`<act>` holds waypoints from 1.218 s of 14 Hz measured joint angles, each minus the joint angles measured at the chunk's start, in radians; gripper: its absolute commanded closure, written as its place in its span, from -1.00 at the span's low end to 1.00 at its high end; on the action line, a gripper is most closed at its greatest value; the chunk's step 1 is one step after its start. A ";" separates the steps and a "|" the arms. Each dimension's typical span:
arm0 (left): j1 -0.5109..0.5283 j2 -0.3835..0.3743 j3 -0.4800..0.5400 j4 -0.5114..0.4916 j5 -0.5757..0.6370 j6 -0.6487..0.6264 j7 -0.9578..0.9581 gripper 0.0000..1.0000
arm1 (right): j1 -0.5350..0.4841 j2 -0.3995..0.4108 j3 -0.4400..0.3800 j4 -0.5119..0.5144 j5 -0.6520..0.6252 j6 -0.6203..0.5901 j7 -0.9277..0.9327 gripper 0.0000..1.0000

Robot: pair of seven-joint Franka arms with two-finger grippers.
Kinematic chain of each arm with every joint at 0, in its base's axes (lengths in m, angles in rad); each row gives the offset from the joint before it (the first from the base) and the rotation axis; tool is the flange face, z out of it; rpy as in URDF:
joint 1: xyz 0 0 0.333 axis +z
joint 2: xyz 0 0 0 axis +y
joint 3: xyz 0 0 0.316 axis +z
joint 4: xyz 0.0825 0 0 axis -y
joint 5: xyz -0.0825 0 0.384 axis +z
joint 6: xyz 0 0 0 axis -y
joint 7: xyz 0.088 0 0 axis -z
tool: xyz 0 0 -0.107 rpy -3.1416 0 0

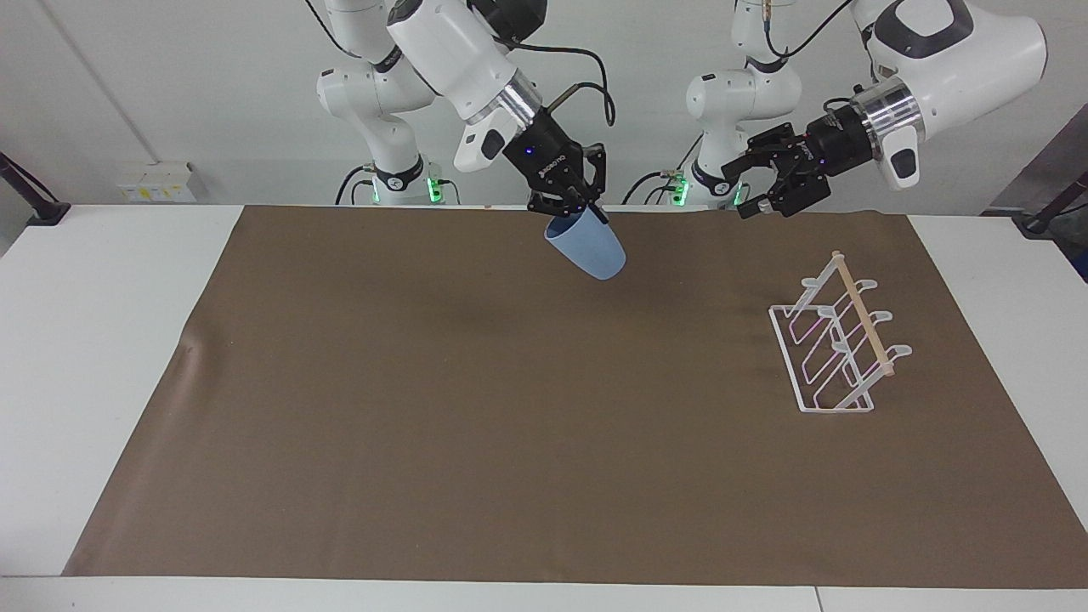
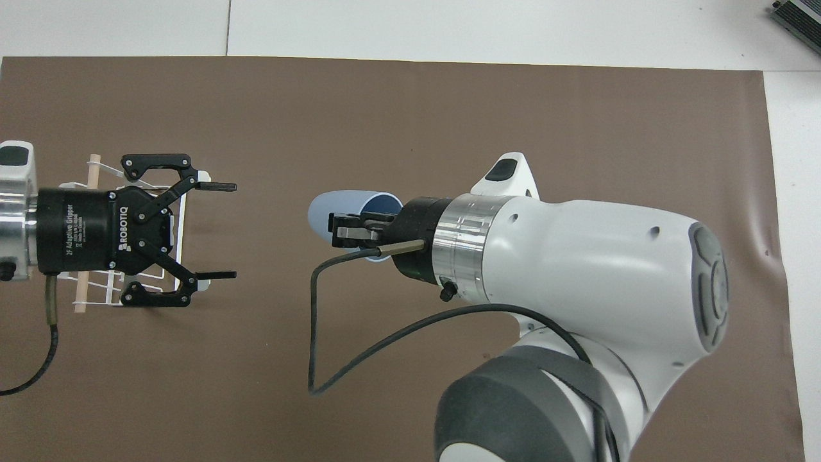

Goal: Hang cup on cup holder
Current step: 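Carry the cup toward the rack while the left gripper approaches it, then close the left gripper on the cup's open end held by the right gripper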

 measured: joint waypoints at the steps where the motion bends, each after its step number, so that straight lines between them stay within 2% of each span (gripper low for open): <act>1: -0.003 0.000 0.000 -0.005 0.000 0.005 0.002 -1.00 | 0.007 0.000 0.000 -0.002 0.000 0.022 0.017 1.00; 6: -0.063 0.000 -0.002 -0.048 -0.004 0.061 0.125 -1.00 | 0.062 0.001 0.000 -0.006 0.082 0.141 0.060 1.00; 9: -0.078 0.000 0.004 -0.062 -0.049 0.116 0.177 -1.00 | 0.096 0.001 -0.001 -0.017 0.136 0.220 0.064 1.00; 12: -0.066 0.000 0.013 -0.065 -0.112 0.125 0.212 -1.00 | 0.102 0.001 -0.001 -0.015 0.142 0.239 0.108 1.00; 17: -0.047 0.000 0.016 -0.066 -0.117 0.128 0.291 -1.00 | 0.106 0.001 -0.001 -0.010 0.145 0.240 0.125 1.00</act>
